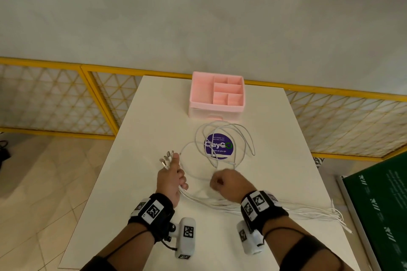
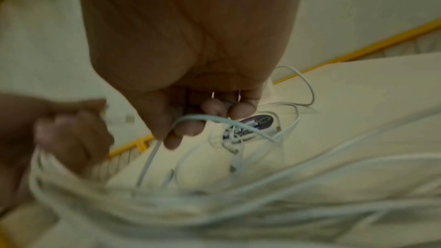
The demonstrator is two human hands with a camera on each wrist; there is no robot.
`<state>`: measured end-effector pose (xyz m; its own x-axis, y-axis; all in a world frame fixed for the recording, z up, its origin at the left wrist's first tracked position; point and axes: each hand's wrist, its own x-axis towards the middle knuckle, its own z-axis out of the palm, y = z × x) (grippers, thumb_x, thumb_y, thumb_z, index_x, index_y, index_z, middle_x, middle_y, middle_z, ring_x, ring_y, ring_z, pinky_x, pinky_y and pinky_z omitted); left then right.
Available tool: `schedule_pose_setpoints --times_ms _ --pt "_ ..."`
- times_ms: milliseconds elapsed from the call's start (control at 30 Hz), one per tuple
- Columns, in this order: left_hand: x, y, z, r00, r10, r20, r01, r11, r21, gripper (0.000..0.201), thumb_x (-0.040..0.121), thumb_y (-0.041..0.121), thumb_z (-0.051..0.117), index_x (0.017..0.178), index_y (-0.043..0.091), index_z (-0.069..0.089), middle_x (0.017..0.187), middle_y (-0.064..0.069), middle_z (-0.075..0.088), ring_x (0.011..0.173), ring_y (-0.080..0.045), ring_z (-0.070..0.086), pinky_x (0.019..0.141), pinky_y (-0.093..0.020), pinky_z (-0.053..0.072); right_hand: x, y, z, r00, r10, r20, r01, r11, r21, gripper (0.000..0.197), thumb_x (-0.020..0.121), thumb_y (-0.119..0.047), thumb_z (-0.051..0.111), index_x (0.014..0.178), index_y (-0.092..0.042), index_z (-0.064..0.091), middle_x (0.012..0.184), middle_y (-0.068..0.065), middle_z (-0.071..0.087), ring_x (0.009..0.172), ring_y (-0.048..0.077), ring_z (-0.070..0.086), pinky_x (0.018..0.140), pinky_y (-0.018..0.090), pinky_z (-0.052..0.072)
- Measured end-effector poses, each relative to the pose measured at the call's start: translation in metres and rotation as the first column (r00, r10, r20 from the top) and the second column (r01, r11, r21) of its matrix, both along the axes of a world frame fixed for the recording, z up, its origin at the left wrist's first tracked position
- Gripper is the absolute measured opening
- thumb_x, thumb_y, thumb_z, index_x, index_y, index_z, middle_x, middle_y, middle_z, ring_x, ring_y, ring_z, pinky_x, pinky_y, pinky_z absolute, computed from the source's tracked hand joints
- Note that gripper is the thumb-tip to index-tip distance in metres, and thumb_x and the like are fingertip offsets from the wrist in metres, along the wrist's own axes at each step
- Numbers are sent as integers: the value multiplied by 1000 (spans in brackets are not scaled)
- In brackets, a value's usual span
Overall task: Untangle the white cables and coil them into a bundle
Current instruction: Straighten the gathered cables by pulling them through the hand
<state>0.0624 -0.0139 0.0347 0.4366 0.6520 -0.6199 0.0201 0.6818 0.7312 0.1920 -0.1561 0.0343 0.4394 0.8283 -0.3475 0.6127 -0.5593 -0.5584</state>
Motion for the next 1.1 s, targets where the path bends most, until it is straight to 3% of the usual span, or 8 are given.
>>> schedule_pose_setpoints --times_ms 133,300,367,433,667,867,1000,1100 --pt "8 0 4 1000 23 2 -23 1000 -21 42 93 48 63 72 18 43 49 7 28 37 -7 23 34 -18 19 2 9 29 944 -238 -228 308 882 358 17 92 -20 61 76 -24 60 70 1 61 62 13 51 65 25 44" --pt "16 5 4 998 34 49 -30 997 -74 45 96 49 57 74 10 55 57 1 46 37 -8 32 34 -18 24 -14 13 47 928 -93 -360 262 851 456 16 93 -17 62 79 -25 64 70 4 58 64 10 47 66 23 41" --pt "15 10 2 995 29 94 -18 992 -121 43 98 46 55 76 10 60 64 -4 58 40 -9 40 35 -18 29 -20 9 46 931 -24 -365 194 878 438 15 92 -16 63 81 -25 67 69 3 60 65 9 50 66 23 42" --pt "15 14 1 994 8 106 8 989 -151 42 99 45 54 77 11 61 63 -5 62 41 -11 46 37 -19 33 -25 5 41 931 20 -364 130 914 384 13 92 -15 64 84 -23 70 62 -8 55 61 7 48 63 21 41" --pt "19 17 -1 992 37 117 -12 978 -208 39 101 43 52 87 8 60 56 -1 54 44 -12 51 41 -20 42 -27 -6 25 931 106 -348 -15 967 256 9 87 -17 66 85 -23 73 65 -6 56 61 6 49 65 21 42" --pt "22 26 -1 985 73 156 -41 980 -195 37 101 41 52 91 7 61 49 5 46 34 -5 37 34 -17 31 -20 -23 16 928 104 -358 -72 992 102 3 85 -18 71 85 -17 74 55 -14 51 55 2 45 60 17 39" --pt "22 24 1 990 71 123 -53 988 -147 37 99 42 57 76 14 53 47 7 35 33 -5 29 33 -16 23 -7 -36 9 914 -5 -405 47 995 92 13 85 -28 73 73 -26 69 58 -14 55 58 2 48 63 18 40" --pt "22 21 4 987 79 140 -61 989 -133 39 98 43 58 72 16 47 48 7 32 33 -6 27 33 -17 21 7 -43 5 875 -267 -403 356 920 163 33 94 -37 64 66 -21 65 53 -16 52 52 -2 45 63 19 38"
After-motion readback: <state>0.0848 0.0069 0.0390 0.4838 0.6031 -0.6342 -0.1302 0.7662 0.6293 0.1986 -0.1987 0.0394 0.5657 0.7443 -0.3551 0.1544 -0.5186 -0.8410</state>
